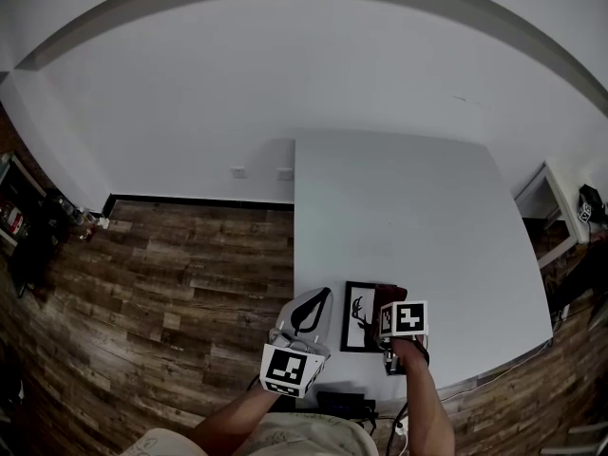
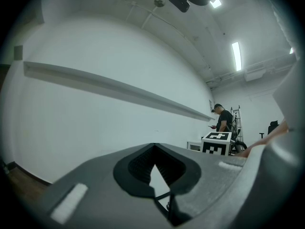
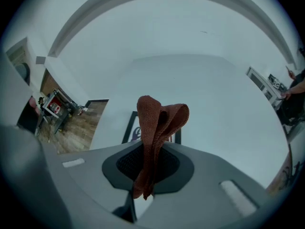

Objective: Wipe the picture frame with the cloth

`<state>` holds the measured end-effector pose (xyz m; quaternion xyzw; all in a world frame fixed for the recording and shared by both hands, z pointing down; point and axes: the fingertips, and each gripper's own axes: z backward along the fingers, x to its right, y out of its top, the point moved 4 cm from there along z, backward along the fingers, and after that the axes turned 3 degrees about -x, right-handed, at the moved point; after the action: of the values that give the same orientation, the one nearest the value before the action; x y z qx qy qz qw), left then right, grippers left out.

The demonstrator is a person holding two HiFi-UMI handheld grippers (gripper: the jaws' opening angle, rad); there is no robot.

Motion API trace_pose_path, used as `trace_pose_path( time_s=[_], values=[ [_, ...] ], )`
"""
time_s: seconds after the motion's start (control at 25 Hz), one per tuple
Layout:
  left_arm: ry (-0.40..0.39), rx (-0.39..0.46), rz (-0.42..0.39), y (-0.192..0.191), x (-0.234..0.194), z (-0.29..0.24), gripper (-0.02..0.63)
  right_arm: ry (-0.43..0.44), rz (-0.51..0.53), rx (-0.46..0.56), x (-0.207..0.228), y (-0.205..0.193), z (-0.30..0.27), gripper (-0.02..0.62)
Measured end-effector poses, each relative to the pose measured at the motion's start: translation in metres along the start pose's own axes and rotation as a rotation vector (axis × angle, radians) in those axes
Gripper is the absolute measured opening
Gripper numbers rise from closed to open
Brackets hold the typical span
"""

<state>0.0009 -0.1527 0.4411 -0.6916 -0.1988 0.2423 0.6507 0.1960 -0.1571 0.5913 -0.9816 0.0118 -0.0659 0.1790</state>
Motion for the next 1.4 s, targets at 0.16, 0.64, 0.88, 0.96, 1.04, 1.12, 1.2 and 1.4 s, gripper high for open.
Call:
trace_pose_path(
  time_s=[0.16, 0.64, 0.88, 0.96, 1.04, 1.12, 1.2, 1.4],
  values=[
    [-0.004, 0.004, -0.001, 0.0, 0.001, 0.0, 0.0, 0.09, 0.02, -0.016, -0.027, -0.01, 0.005, 0.058],
    [0.007, -0.026, -0.002, -0.014, -0.004, 0.001, 0.0, 0.132, 0.066, -0.155, -0.061, -0.054, -0.04, 0.058],
    [0.008, -0.041, -0.021, -0.02, -0.003, 0.0, 0.0, 0.105, 0.045, -0.174, -0.057, -0.059, -0.043, 0.059],
    [0.005, -0.042, -0.022, -0.021, 0.0, -0.001, 0.0, 0.111, 0.042, -0.171, -0.055, -0.06, -0.044, 0.06],
    [0.003, -0.047, -0.028, -0.022, 0.001, -0.001, 0.0, 0.117, 0.036, -0.169, -0.054, -0.06, -0.046, 0.059],
    [0.0, -0.052, -0.028, -0.023, 0.0, -0.001, 0.0, 0.118, 0.026, -0.17, -0.053, -0.061, -0.045, 0.06],
    [0.002, -0.054, -0.024, -0.024, -0.002, 0.0, 0.0, 0.117, 0.02, -0.174, -0.051, -0.061, -0.043, 0.059],
    [-0.001, -0.057, -0.026, -0.026, -0.002, 0.0, 0.0, 0.113, -0.006, -0.162, -0.036, -0.061, -0.041, 0.059]
  ],
)
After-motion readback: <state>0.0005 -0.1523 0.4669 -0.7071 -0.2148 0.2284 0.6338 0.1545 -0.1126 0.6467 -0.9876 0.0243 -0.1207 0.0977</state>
